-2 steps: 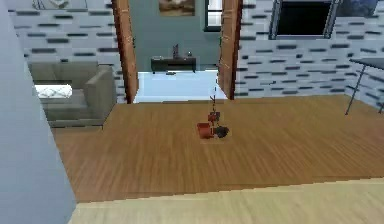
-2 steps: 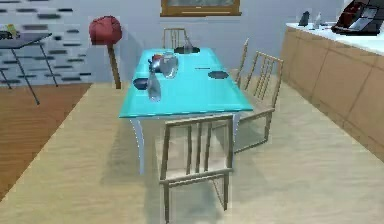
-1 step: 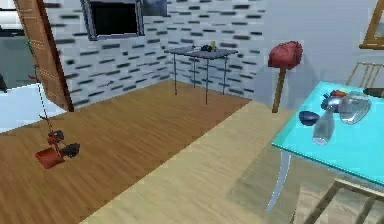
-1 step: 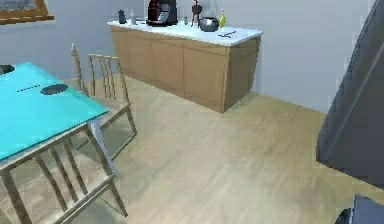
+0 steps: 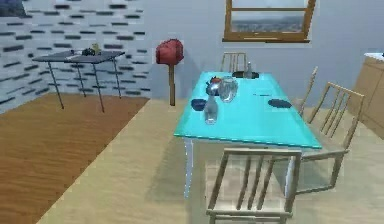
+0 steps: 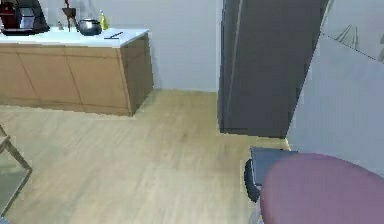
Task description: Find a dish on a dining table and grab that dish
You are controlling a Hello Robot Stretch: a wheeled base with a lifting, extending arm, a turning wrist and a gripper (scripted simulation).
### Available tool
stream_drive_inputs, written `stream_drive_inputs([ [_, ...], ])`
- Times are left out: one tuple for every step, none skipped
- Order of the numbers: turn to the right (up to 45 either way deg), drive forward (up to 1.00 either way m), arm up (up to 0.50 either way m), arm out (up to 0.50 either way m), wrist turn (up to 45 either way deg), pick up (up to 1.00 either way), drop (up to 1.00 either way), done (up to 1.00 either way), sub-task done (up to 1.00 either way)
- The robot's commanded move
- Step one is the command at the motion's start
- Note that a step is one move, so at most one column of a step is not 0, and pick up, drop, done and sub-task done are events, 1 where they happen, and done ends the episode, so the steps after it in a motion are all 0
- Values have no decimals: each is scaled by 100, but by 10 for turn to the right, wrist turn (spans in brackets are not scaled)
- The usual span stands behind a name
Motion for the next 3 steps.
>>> stream_drive_inputs([
  [0,5,0,0,0,0,0,0,0],
  [-390,0,0,0,0,0,0,0,0],
  [0,35,0,0,0,0,0,0,0],
])
